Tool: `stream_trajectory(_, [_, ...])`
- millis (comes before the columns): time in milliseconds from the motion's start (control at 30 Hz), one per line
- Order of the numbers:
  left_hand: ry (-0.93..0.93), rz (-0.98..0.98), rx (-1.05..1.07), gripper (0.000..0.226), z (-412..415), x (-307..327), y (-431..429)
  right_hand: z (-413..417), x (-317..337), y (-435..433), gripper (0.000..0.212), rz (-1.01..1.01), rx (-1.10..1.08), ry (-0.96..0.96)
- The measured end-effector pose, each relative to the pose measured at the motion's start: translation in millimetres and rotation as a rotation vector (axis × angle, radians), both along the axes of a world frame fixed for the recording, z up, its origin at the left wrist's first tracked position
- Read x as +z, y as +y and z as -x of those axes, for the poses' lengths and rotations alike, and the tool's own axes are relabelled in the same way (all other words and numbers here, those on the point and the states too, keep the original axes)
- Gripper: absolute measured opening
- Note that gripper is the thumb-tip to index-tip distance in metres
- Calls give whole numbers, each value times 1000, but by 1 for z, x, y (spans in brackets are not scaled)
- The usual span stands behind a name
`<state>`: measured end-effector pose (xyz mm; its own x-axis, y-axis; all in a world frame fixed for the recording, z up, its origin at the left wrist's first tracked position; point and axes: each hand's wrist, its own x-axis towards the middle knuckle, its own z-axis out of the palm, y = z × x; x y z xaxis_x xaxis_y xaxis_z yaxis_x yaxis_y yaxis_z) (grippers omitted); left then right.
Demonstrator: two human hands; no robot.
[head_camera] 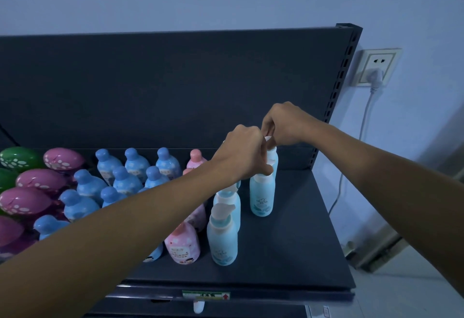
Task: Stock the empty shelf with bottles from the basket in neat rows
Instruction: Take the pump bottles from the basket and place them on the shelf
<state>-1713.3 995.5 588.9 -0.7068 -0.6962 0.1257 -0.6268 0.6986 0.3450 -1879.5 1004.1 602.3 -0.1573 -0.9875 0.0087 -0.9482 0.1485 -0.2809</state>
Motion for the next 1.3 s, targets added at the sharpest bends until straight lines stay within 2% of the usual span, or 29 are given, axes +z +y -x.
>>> stream_trajectory(267, [32,5,8,21,4,-5,-7,-2,-1,-8,24,-8,5,-14])
stream_trajectory(500, [37,3,4,28,6,-9,-12,-3,-5,-15,17,-32,14,-27])
stream_trajectory(633, [19,-20,22,32,8,-11,-14,-4,-7,-18,27,-44,27,-25])
stream_trajectory(967, [3,-70,3,28,7,-9,-12,-5,-2,-22,32,-148,22,-36])
stream_trajectory(1200, [37,-95,-22,34,-5,-4,-10,-11,1,-18,17,-150,-17,-56])
stream_trajectory(1300, [56,-99,1,36,-17,3,-12,-19,8,-13,22,-107,-50,-68])
